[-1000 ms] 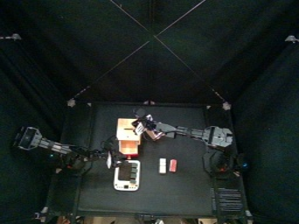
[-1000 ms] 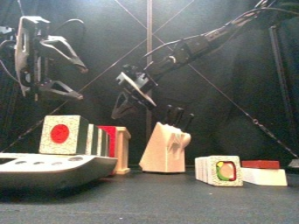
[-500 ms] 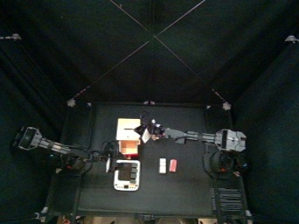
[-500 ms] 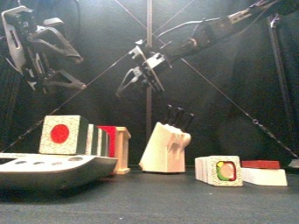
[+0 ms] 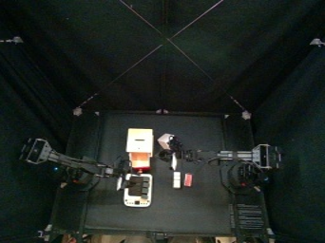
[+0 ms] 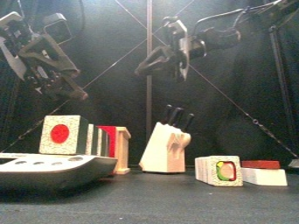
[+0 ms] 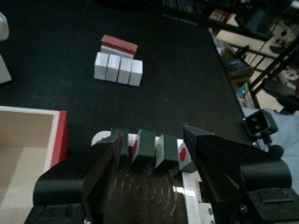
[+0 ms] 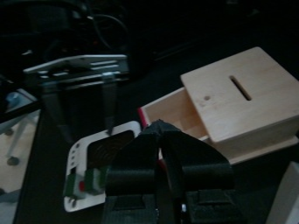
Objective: Grab green sushi piece off stove
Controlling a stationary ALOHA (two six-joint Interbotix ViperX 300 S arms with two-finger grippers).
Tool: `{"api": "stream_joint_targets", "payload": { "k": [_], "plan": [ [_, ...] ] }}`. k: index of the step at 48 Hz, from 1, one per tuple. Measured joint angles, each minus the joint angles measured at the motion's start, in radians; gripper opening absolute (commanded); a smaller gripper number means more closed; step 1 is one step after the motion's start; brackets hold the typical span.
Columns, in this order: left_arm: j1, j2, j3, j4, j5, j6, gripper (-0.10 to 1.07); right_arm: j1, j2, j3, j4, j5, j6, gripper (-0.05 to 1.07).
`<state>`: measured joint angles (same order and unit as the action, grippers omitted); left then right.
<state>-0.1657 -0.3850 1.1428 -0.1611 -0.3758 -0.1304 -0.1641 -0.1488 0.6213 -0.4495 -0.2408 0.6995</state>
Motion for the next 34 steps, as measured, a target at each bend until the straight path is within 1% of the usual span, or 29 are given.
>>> {"api": "stream_joint_targets", "payload": {
  "k": [8,12,13,14,20,27,34],
  "plan": [
    [0.011,0.094,-0.055,0.031,0.002,0.017,0.90,0.041,-0.144,0.138,-0.005,-0.115,0.000,0.37],
    [0.018,0.129,-0.081,0.048,0.011,0.038,0.90,0.048,-0.225,0.199,-0.006,-0.163,-0.002,0.37],
    [0.021,0.135,-0.086,0.049,0.015,0.044,0.90,0.048,-0.225,0.199,-0.006,-0.163,-0.002,0.37],
    [0.021,0.141,-0.094,0.052,0.021,0.052,0.90,0.048,-0.265,0.233,-0.006,-0.189,-0.003,0.37],
    [0.032,0.161,-0.129,0.055,0.089,0.080,0.90,0.048,-0.353,0.319,-0.008,-0.249,-0.003,0.37],
    [0.057,0.183,-0.163,0.058,0.189,0.104,0.90,0.046,-0.388,0.353,-0.006,-0.276,-0.005,0.37],
    [0.071,0.207,-0.181,0.058,0.242,0.127,0.89,0.046,-0.387,0.353,-0.011,-0.281,-0.003,0.37]
  ]
}}
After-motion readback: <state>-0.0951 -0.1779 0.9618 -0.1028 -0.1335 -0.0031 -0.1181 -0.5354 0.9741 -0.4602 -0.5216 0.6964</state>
